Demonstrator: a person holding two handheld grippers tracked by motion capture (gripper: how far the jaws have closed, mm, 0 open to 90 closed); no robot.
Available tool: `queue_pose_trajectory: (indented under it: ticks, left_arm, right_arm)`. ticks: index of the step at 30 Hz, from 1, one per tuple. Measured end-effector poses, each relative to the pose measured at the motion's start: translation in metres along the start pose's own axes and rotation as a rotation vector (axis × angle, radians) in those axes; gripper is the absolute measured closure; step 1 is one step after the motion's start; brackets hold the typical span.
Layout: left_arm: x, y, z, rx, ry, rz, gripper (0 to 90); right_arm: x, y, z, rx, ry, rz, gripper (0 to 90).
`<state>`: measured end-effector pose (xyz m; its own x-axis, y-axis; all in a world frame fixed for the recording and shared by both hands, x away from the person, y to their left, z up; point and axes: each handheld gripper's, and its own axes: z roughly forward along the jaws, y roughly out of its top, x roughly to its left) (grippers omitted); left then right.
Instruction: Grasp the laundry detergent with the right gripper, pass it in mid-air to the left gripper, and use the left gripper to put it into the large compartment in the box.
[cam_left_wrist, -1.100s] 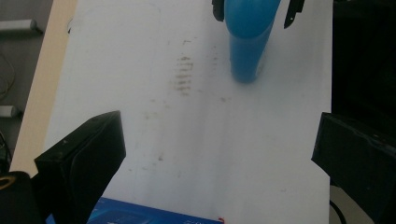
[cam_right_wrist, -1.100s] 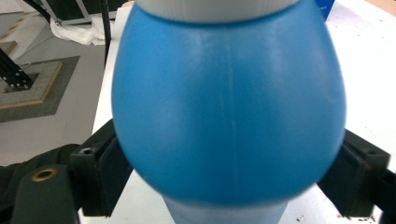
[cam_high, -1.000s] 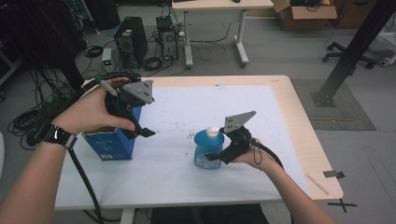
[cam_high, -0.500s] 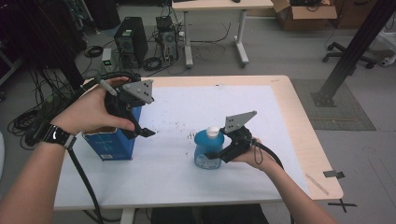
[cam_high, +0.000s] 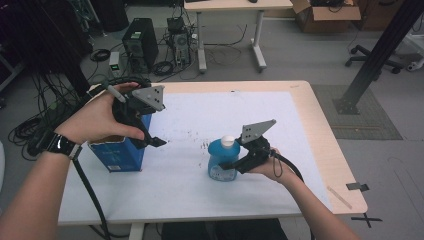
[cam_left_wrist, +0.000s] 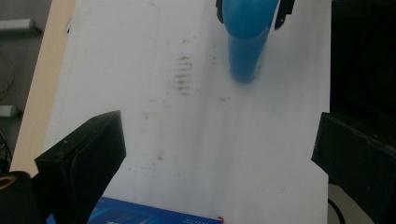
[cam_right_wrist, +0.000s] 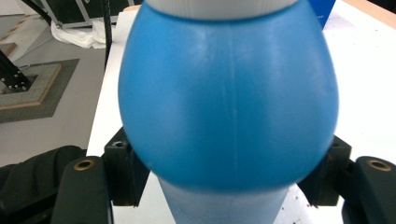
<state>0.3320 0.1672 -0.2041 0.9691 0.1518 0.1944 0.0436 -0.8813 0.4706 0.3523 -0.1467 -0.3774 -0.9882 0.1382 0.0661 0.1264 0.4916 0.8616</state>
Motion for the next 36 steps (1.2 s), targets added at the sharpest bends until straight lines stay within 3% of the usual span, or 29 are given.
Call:
queue_pose_trajectory:
  ticks: [12, 26, 36]
  left_arm:
    - [-0.001, 0.002, 0.000, 0.000, -0.001, 0.004, 3.2]
    - [-0.002, 0.007, -0.003, 0.000, 0.005, 0.012, 3.1]
    - [-0.001, 0.012, -0.005, -0.005, 0.005, 0.016, 3.1]
  right_arm:
    - [0.001, -0.002, 0.000, -0.005, -0.006, -0.015, 39.4]
    - [0.003, 0.000, -0.002, -0.002, -0.027, -0.035, 41.4]
    - [0.001, 0.005, -0.007, 0.011, -0.016, -0.036, 41.9]
